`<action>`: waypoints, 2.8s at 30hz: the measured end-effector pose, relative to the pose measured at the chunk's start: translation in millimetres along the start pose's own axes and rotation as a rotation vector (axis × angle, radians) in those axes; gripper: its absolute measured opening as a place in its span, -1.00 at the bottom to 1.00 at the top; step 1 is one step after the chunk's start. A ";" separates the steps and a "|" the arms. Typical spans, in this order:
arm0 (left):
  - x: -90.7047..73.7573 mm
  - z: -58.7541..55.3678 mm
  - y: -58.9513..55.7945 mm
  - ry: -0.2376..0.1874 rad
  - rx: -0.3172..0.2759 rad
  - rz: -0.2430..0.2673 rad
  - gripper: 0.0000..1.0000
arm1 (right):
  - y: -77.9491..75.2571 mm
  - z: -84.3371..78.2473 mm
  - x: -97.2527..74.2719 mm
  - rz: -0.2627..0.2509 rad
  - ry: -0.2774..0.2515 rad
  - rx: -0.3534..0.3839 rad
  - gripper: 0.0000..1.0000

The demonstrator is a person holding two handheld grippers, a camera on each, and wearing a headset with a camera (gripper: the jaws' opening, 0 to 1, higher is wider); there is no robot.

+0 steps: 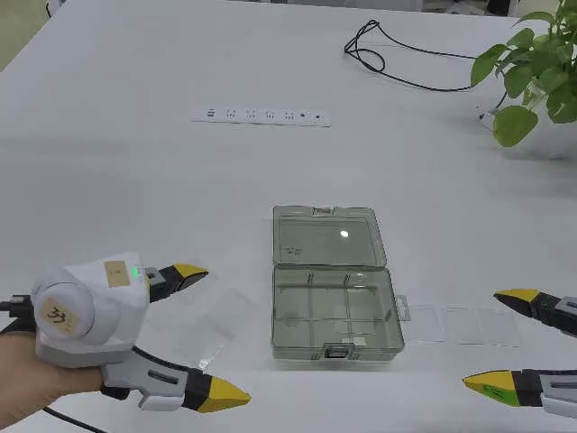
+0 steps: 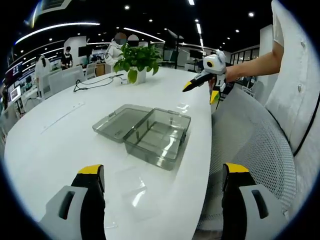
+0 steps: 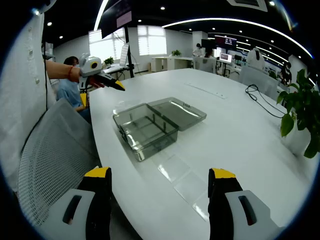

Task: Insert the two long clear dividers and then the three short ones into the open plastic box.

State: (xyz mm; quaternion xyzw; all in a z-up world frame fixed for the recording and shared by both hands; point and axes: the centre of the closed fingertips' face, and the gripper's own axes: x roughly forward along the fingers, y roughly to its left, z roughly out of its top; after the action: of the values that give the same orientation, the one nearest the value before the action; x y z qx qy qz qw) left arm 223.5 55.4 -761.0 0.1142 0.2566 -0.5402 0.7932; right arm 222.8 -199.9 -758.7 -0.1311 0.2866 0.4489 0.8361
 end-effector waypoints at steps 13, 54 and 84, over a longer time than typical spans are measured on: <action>1.0 -1.1 1.1 0.003 -0.001 -0.002 0.99 | -0.4 -1.1 1.2 0.002 0.002 0.003 0.60; 1.7 -3.1 4.4 0.008 -0.009 -0.001 0.97 | -0.9 0.0 5.6 0.006 -0.005 0.012 0.60; -3.9 -6.3 24.6 0.027 -0.038 0.040 0.88 | -3.2 -0.2 4.0 -0.004 -0.018 0.025 0.60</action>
State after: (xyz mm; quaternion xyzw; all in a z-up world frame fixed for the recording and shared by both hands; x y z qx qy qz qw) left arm 243.2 71.0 -766.6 0.1114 0.2752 -0.5178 0.8023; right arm 227.1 -199.0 -761.4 -0.1172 0.2844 0.4448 0.8411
